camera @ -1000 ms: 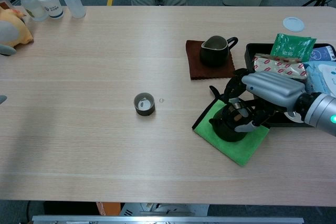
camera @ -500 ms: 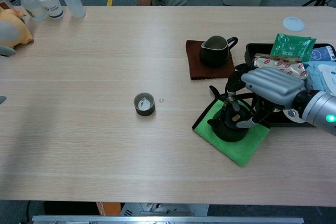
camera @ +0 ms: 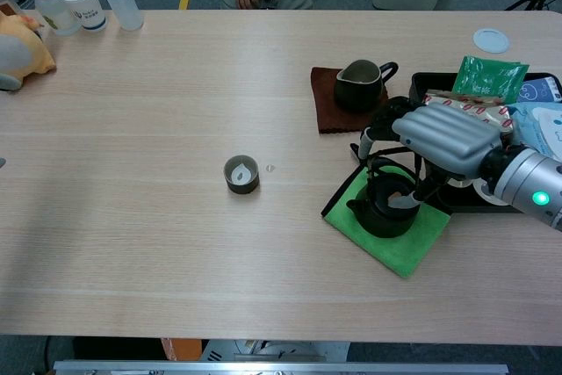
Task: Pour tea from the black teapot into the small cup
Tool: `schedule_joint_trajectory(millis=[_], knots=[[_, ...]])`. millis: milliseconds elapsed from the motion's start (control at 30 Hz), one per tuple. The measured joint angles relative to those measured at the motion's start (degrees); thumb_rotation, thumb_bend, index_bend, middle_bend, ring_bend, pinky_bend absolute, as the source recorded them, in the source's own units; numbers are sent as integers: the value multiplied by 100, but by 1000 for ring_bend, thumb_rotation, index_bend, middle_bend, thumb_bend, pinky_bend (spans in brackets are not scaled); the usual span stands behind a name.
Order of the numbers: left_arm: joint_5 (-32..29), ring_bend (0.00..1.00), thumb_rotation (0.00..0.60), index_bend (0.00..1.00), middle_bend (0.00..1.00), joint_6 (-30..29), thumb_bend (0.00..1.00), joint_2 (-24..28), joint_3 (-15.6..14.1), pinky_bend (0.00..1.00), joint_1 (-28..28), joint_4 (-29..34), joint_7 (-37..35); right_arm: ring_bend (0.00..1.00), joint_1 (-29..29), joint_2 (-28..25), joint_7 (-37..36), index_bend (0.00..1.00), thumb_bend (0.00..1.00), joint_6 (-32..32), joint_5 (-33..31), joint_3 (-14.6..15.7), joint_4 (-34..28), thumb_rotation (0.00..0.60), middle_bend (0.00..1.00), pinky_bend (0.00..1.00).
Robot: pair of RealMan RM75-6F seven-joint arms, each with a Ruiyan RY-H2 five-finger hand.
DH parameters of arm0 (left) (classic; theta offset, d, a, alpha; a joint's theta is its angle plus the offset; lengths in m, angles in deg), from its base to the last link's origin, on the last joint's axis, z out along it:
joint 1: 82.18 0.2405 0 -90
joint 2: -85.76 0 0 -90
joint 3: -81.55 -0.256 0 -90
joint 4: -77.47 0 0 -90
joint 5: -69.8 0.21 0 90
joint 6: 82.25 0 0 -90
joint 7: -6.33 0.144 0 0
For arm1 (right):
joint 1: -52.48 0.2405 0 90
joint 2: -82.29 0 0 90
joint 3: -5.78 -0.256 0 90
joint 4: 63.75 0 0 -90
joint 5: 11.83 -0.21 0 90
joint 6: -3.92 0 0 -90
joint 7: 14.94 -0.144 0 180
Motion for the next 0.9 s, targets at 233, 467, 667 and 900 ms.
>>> schedule_joint_trajectory(millis=[233, 467, 667, 900], knots=[[57, 161, 600, 152, 186, -61, 265, 45, 51, 200, -12, -54, -79, 52, -104, -68, 209, 250, 0, 336, -35, -84, -136, 590, 173, 0], [151, 161, 600, 152, 186, -159, 265, 83, 87, 199, -5, -137, -104, 51, -337, -335, 171, 250, 0, 839, -20, -150, -335, 600, 173, 0], [284, 161, 600, 152, 186, -194, 265, 127, 49, 195, 12, -215, -140, 51, -652, -649, 20, 250, 0, 1421, 48, -190, -483, 600, 181, 0], [499, 161, 600, 155, 186, -437, 265, 147, 26, 193, 99, -354, 14, 51, -1152, -1005, -91, 250, 0, 2211, 212, -173, -480, 600, 215, 0]])
